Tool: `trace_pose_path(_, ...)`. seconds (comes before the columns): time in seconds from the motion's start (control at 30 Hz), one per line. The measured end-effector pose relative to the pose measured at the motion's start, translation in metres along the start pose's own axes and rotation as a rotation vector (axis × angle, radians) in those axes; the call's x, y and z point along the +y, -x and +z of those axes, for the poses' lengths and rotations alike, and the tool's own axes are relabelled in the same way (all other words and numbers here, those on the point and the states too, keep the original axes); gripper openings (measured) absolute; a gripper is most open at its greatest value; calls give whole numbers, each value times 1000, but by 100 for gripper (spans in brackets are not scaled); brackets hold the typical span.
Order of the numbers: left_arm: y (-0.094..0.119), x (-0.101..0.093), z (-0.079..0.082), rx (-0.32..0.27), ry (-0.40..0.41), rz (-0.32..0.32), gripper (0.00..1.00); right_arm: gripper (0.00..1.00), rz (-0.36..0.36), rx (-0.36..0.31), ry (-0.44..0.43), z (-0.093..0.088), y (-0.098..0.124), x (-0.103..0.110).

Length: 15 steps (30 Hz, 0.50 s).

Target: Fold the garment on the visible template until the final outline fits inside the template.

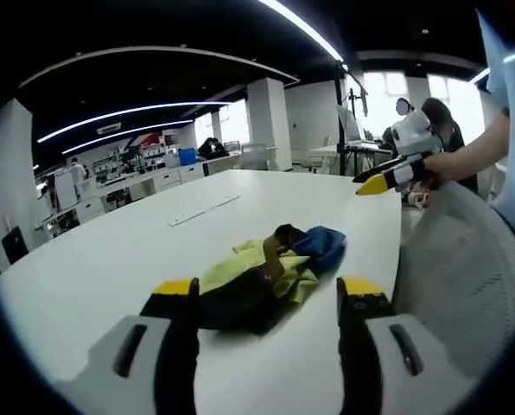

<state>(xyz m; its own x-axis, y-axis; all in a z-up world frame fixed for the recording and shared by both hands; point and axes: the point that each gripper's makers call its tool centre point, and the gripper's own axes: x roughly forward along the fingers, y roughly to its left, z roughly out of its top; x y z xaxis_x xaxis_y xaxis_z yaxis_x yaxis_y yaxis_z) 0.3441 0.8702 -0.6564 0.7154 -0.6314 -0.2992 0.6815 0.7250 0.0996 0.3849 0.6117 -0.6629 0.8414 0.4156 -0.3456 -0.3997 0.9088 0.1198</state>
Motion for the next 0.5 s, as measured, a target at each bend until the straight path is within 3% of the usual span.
trace_pose_path(0.5, -2, -5, -2, 10, -3, -25, 60, 88, -15, -8, -15, 1, 1, -4)
